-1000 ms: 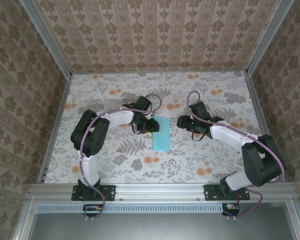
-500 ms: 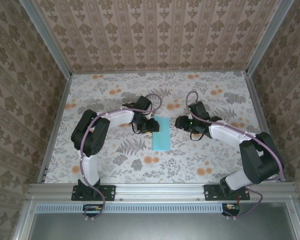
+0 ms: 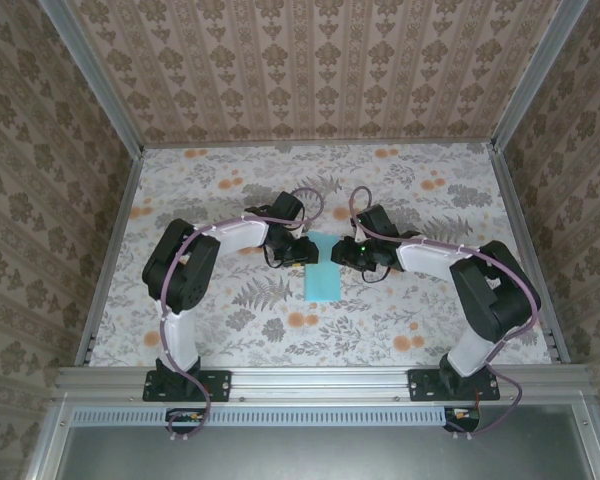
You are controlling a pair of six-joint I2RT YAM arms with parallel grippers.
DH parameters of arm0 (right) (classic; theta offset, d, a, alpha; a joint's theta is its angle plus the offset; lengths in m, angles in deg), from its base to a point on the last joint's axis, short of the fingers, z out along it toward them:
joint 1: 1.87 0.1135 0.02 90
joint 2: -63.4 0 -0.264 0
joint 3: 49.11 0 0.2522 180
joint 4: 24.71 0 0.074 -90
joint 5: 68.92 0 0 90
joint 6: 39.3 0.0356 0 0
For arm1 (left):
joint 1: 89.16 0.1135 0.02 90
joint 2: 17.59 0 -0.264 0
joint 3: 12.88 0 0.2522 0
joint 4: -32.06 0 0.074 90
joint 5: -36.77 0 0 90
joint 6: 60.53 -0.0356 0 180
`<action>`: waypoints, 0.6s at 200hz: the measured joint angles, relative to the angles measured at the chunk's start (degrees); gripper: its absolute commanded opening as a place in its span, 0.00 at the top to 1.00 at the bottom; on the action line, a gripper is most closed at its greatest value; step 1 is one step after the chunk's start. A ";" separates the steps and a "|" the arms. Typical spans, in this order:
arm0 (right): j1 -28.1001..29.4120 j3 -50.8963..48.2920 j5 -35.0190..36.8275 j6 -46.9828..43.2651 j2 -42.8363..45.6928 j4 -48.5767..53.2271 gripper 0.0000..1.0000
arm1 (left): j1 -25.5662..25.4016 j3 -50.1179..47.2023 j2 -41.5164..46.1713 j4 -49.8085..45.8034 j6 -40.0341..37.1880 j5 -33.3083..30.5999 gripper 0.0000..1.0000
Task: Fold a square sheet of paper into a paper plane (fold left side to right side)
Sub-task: Hold the square sheet of paper at the center of the table.
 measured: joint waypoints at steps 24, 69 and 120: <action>0.50 0.92 -0.37 0.72 -1.92 -0.02 0.78 | 0.00 0.00 0.00 0.00 0.00 0.00 0.62; 0.76 2.99 -0.31 0.72 -4.98 1.46 0.81 | 0.00 0.00 0.00 0.00 0.00 0.00 0.62; 1.25 4.42 0.04 0.52 -7.19 4.26 0.81 | 0.00 0.00 0.00 0.00 0.00 0.00 0.62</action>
